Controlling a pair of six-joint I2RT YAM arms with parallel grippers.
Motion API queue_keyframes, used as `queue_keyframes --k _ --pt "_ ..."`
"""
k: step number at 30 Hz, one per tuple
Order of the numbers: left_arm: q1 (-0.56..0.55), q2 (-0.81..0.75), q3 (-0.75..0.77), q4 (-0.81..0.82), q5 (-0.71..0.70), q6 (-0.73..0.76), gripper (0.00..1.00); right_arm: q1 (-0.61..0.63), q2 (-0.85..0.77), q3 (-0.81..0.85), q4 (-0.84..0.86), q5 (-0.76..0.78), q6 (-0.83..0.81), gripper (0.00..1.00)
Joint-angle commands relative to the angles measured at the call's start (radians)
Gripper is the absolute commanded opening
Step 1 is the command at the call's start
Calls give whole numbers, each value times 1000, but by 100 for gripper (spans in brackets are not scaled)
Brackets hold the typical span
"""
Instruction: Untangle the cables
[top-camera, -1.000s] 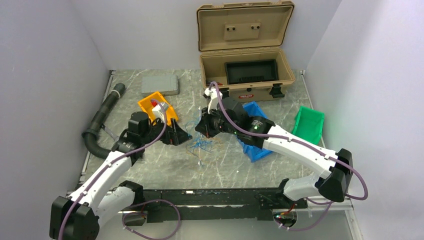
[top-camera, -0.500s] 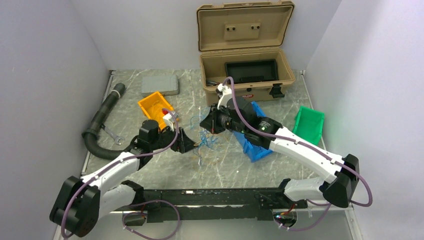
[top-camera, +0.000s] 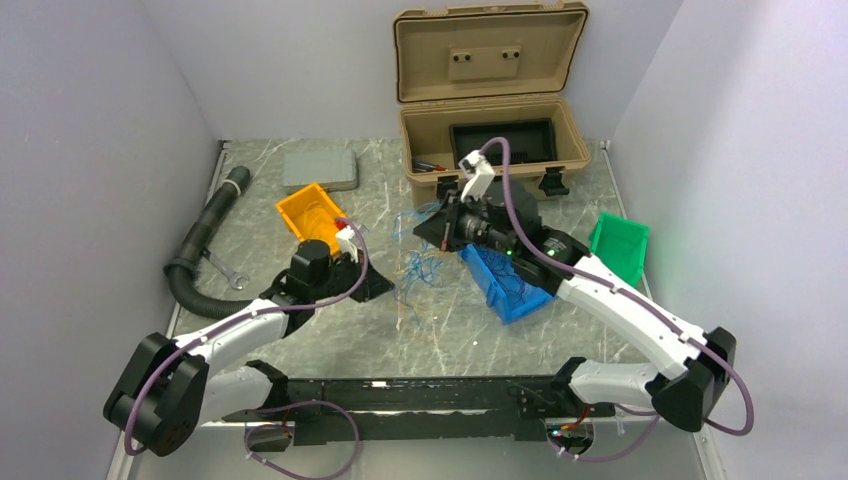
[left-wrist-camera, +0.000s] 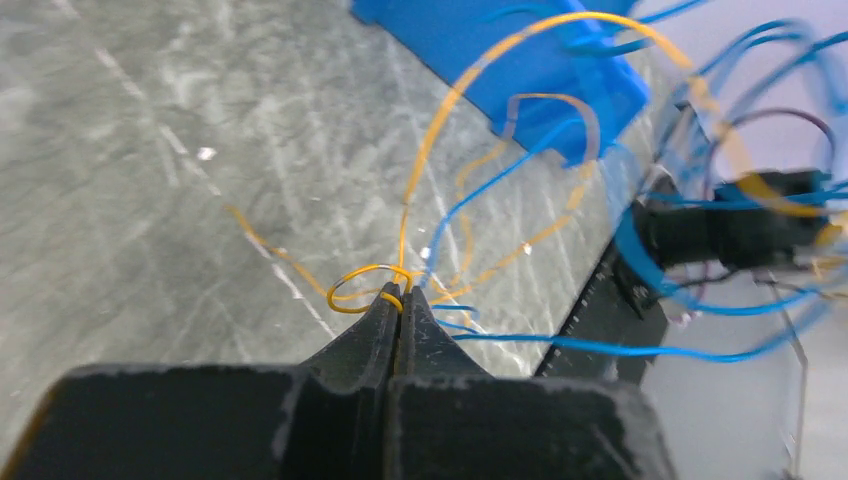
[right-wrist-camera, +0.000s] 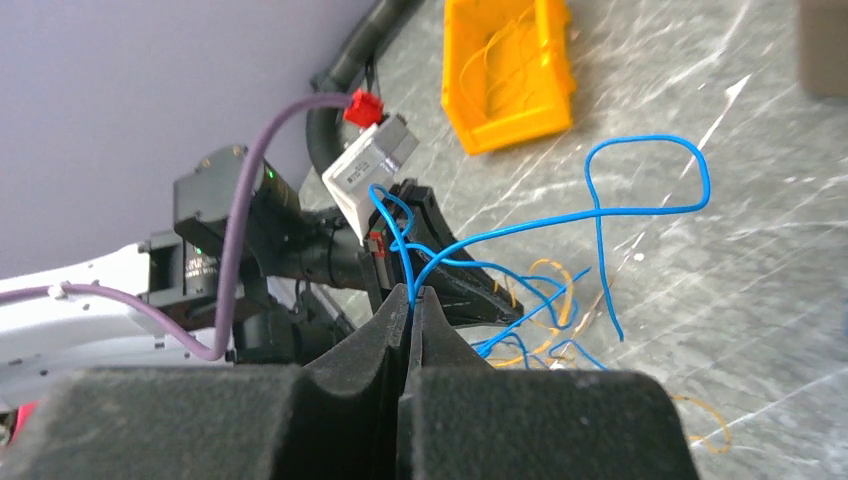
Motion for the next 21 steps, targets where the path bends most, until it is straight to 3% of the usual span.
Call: queue_keyframes --k 1,5,10,12,15,16,19,21 --pt "-1 -22 19 -82 -191 -14 0 -77 -101 14 14 -8 10 0" --pt "4 -18 38 -200 -322 -39 0 -131 -156 25 -41 19 -15 0" --pt "5 -82 14 -111 -206 -3 0 -144 -163 24 -76 16 -29 0" --pt "1 -126 2 -39 -148 29 17 -144 -160 16 -67 6 -20 0" --pt "-28 -209 -5 -4 -131 94 60 -144 -156 2 -42 -12 -3 0" --pt "-44 -239 -13 7 -133 126 68 -144 -153 0 -37 -19 -1 0" --pt "-96 -341 -36 42 -169 220 82 -144 -140 -1 -29 -37 10 0" --pt "-118 -384 -38 44 -191 274 82 -144 -131 -2 -23 -54 16 0"
